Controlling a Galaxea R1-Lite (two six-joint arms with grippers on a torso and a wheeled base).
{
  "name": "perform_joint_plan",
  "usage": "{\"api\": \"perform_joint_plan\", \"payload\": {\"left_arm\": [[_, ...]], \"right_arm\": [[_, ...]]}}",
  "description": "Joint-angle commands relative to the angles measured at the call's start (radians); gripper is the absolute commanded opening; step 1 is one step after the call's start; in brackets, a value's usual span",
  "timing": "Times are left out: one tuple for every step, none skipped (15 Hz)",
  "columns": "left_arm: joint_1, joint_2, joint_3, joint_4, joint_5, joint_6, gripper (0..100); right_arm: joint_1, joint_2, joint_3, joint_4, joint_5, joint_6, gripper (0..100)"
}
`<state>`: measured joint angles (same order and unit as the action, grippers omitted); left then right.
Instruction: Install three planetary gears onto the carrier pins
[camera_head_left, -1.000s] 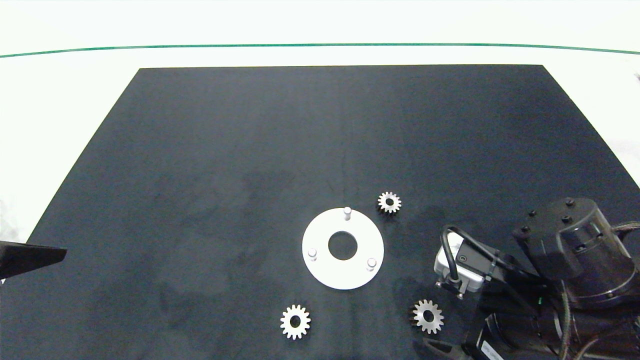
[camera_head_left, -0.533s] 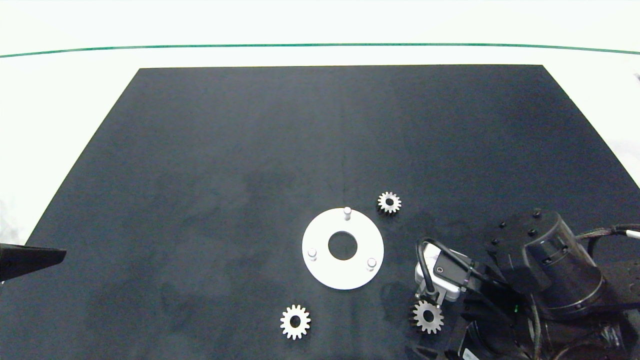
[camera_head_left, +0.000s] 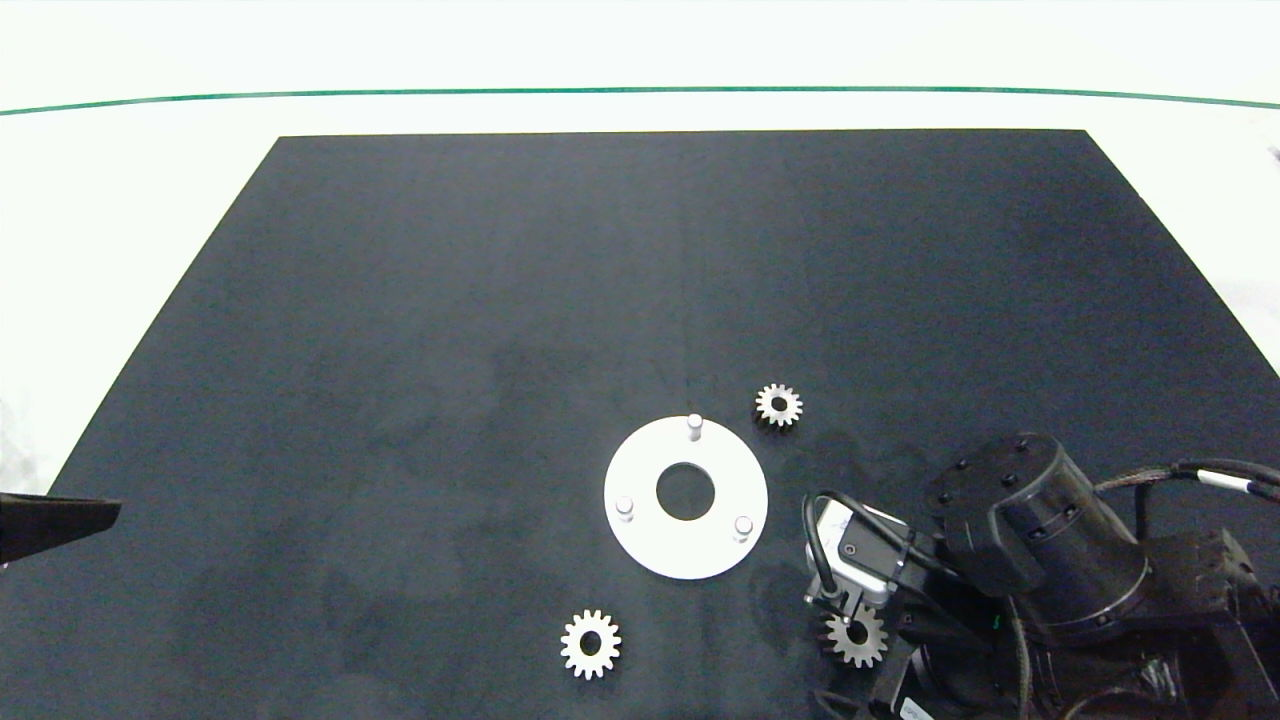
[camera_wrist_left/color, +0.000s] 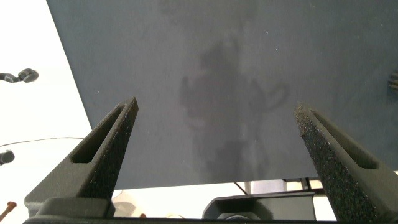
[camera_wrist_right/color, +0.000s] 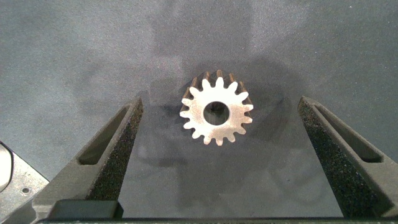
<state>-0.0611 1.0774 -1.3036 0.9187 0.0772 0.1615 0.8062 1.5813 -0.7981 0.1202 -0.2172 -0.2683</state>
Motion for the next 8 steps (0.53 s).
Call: {"api": "perform_joint_plan", "payload": {"left_arm": [[-0.008,-0.010,0.000,0.005,0.001,0.000,100],[-0.008,-0.011,0.000,0.005,0.001,0.000,100],[-0.008,-0.011,0.000,0.005,0.001,0.000,100],[-0.008,-0.011,0.000,0.005,0.001,0.000,100],[-0.008,-0.011,0.000,0.005,0.001,0.000,100],[-0.008,-0.016,0.001,0.005,0.001,0.001,100],[-0.008,-0.017,0.001,0.005,0.001,0.000,100],[-0.008,-0.017,0.001,0.005,0.001,0.000,100]], "right_arm": [[-0.001,0.013,0.002,0.001,-0.002,-0.002,100],[-0.001,0.014,0.002,0.001,-0.002,0.000,100],[-0.001,0.014,0.000,0.001,-0.004,-0.002,100],[-0.001,0.014,0.002,0.001,-0.004,-0.002,100],[-0.001,0.014,0.002,0.001,-0.004,-0.002,100],[-0.002,0.014,0.002,0.001,-0.005,-0.002,100],[-0.002,0.014,0.002,0.001,-0.005,-0.002,100],[-0.005,0.014,0.003,0.001,-0.011,-0.003,100]]}}
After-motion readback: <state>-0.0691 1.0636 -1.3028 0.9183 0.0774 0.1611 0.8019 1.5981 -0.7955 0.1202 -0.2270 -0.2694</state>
